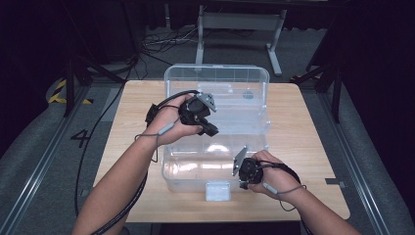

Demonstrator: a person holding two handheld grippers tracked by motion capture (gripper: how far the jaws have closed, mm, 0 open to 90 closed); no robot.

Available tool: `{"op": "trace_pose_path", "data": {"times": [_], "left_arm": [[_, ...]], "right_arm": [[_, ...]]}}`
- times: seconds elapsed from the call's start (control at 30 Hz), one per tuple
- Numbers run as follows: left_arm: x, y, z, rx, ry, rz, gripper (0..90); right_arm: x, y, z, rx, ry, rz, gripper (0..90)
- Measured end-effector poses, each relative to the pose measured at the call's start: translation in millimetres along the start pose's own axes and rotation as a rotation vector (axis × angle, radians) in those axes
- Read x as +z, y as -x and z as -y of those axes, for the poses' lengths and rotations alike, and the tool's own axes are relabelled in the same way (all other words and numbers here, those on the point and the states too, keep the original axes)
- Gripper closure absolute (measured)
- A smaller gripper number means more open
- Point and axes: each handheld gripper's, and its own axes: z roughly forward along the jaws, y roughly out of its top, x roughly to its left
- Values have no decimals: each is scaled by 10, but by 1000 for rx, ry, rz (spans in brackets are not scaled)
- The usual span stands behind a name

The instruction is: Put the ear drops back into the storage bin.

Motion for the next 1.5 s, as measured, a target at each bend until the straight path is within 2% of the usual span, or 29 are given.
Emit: {"op": "trace_pose_path", "data": {"times": [0.07, 0.37, 0.6, 0.7, 0.73, 1.13, 1.5], "left_arm": [[-1, 21, 8, 2, -5, 2, 868], [17, 117, 55, 18, 1, 6, 871], [38, 192, 53, 29, -24, 8, 873], [45, 214, 55, 33, -29, 8, 874], [46, 223, 58, 32, -31, 7, 874], [62, 250, 83, 29, -27, 20, 874], [82, 283, 100, 34, -31, 29, 875]], "right_arm": [[-3, -12, 1, 17, -6, 1, 852], [-4, -20, 7, 14, -4, 8, 850], [-5, -29, 4, 5, -7, 18, 847], [-5, -52, 0, 21, -11, 25, 844], [-1, -43, 0, 2, -6, 29, 844], [-2, -100, -15, 5, -30, 71, 829], [1, -125, -13, 1, -21, 101, 817]]}}
